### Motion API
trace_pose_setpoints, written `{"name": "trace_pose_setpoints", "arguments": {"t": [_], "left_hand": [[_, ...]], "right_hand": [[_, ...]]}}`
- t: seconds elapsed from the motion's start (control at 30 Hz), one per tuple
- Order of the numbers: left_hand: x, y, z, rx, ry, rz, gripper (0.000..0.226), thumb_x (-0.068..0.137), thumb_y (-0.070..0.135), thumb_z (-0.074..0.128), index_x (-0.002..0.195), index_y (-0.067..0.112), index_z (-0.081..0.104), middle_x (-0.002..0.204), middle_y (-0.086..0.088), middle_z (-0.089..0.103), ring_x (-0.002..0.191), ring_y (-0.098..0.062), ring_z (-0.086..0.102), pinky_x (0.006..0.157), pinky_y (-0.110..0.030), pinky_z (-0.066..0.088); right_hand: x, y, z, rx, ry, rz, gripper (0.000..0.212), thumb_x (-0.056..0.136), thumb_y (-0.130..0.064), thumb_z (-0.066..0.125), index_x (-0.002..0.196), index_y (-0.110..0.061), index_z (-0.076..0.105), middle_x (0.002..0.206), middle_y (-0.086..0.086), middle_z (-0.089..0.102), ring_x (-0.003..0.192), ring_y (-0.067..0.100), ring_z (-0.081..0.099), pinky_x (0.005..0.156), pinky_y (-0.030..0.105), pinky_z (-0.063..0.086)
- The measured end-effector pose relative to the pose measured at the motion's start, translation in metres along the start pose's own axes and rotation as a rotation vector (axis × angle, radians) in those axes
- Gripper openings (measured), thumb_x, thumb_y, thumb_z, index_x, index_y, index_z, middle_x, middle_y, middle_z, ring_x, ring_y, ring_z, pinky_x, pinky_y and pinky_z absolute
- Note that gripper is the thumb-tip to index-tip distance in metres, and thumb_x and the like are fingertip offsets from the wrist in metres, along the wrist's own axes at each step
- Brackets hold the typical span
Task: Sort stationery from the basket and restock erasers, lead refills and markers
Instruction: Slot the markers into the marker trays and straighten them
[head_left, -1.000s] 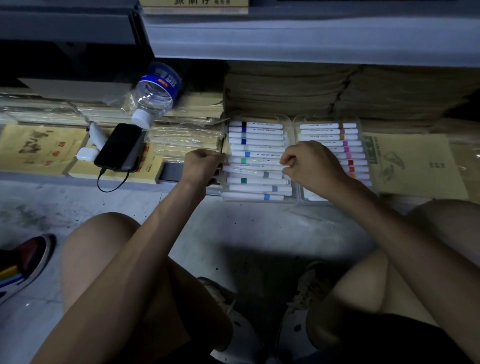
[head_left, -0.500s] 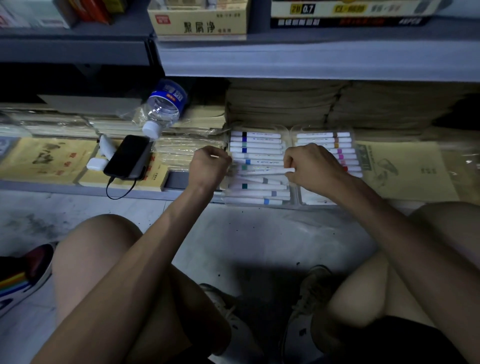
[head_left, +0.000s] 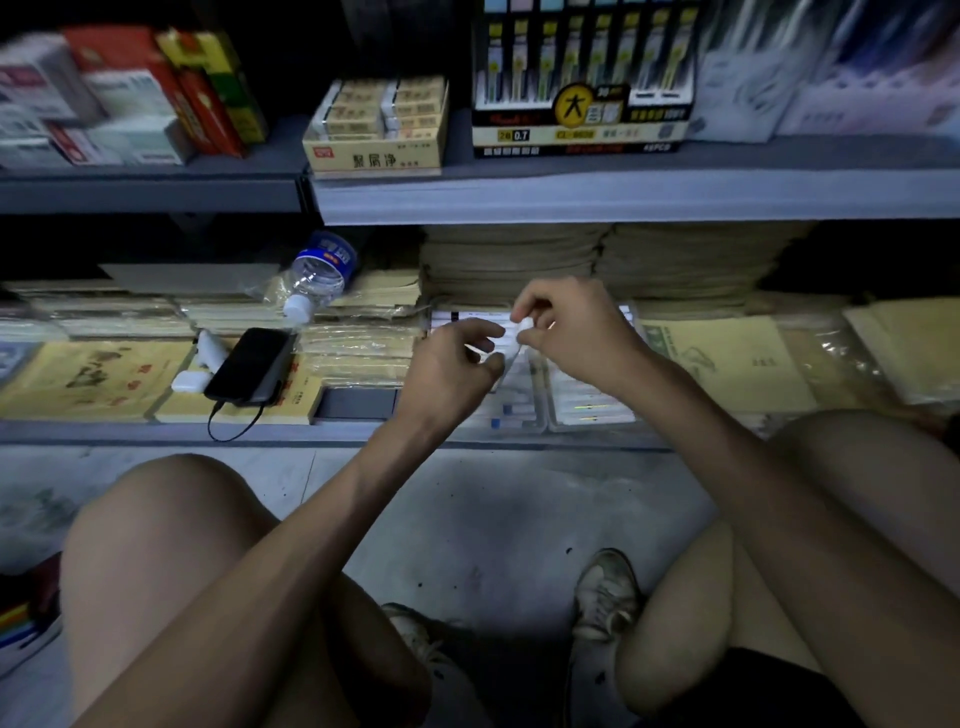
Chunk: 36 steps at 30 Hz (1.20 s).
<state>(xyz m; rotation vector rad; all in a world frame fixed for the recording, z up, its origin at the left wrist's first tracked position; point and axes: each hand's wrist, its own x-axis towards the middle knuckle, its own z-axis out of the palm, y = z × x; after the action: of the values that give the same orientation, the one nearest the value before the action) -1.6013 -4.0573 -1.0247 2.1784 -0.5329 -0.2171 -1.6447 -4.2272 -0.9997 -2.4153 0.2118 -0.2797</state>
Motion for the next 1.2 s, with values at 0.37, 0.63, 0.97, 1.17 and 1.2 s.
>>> {"name": "trace_pose_setpoints", "arguments": {"t": [0.37, 0.63, 0.97, 1.17, 1.2], "left_hand": [[-0.039, 0.058, -0.037, -0.288, 0.092, 0.171, 0.004, 0.089, 0.015, 0.075, 0.093, 0.015, 0.074, 0.077, 0.015, 0.07, 0.074, -0.007, 0.065, 0.068, -0.022, 0.052], [-0.041, 0.063, -0.032, -0.6, 0.061, -0.165, 0.027, 0.087, 0.014, 0.079, 0.093, -0.01, 0.067, 0.088, -0.021, 0.077, 0.079, -0.025, 0.076, 0.069, -0.029, 0.053], [-0.033, 0.061, -0.042, -0.839, 0.08, -0.45, 0.037, 0.084, 0.016, 0.082, 0.109, -0.006, 0.067, 0.095, -0.013, 0.079, 0.082, -0.018, 0.077, 0.077, -0.027, 0.059], [-0.015, 0.035, -0.047, -0.843, 0.03, -0.566, 0.029, 0.09, 0.021, 0.076, 0.112, 0.003, 0.072, 0.095, -0.007, 0.079, 0.08, -0.016, 0.075, 0.07, -0.024, 0.057], [-0.01, 0.029, -0.047, -0.84, 0.018, -0.587, 0.022, 0.091, 0.023, 0.075, 0.106, 0.007, 0.073, 0.093, -0.005, 0.079, 0.079, -0.015, 0.075, 0.07, -0.024, 0.057]], "right_hand": [[-0.04, -0.077, -0.059, 0.555, 0.065, -0.048, 0.028, 0.078, -0.001, 0.084, 0.1, -0.012, 0.069, 0.093, 0.015, 0.072, 0.08, 0.02, 0.069, 0.078, 0.032, 0.06], [-0.035, -0.031, -0.06, 0.541, 0.035, 0.093, 0.011, 0.092, -0.013, 0.072, 0.102, -0.018, 0.075, 0.094, 0.002, 0.076, 0.086, 0.014, 0.074, 0.078, 0.029, 0.059], [-0.033, -0.016, -0.035, 0.223, -0.142, -0.06, 0.01, 0.086, -0.022, 0.079, 0.091, -0.03, 0.075, 0.083, -0.011, 0.073, 0.077, 0.011, 0.066, 0.073, 0.035, 0.053], [-0.017, -0.012, -0.017, 0.226, -0.108, -0.058, 0.018, 0.083, -0.018, 0.081, 0.095, -0.026, 0.072, 0.085, -0.008, 0.072, 0.077, 0.004, 0.065, 0.075, 0.03, 0.054], [-0.013, -0.011, -0.012, 0.215, -0.101, -0.043, 0.017, 0.082, -0.018, 0.082, 0.094, -0.026, 0.072, 0.082, -0.008, 0.073, 0.073, 0.002, 0.064, 0.072, 0.026, 0.053]]}}
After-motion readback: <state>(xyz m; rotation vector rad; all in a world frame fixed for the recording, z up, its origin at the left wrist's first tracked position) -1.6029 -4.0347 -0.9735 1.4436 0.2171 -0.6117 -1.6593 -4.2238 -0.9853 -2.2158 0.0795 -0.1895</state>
